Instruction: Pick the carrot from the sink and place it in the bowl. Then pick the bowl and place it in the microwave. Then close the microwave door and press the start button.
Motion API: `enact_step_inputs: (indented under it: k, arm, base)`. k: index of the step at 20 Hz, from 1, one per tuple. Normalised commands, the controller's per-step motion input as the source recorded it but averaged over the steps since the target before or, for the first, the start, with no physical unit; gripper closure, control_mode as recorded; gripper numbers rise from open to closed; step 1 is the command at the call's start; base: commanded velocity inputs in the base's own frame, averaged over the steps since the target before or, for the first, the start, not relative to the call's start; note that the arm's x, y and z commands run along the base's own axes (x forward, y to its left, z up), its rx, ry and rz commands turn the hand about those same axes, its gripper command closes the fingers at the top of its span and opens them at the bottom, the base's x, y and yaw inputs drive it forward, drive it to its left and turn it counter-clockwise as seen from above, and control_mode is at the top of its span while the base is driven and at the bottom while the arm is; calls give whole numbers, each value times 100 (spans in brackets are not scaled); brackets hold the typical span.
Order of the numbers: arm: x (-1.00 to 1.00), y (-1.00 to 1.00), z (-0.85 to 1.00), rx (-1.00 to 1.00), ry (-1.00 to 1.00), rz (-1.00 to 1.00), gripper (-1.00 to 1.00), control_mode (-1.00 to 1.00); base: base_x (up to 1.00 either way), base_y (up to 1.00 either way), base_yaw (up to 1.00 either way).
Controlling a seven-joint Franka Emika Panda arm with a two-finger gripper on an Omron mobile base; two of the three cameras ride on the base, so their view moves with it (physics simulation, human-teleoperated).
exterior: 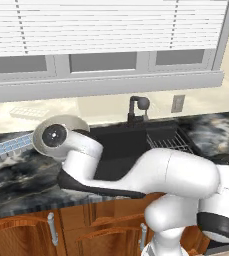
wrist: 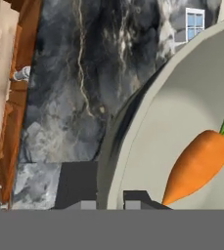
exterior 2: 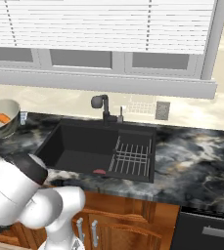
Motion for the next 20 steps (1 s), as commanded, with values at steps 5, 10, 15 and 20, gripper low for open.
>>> enact_step_inputs:
  k: [5, 10, 15, 20]
  arm:
    - [-19, -82, 100, 5, -1, 15, 100, -100]
    - [-28, -86, 100, 1, 5, 11, 100, -100]
    - [-37, -85, 95, 0, 4, 10, 100, -100]
    - [-49, -64, 91, 0, 0, 2, 100, -100]
  base:
    - [0, 0, 0]
    - [0, 0, 0]
    - [0, 0, 0]
    - [0, 0, 0]
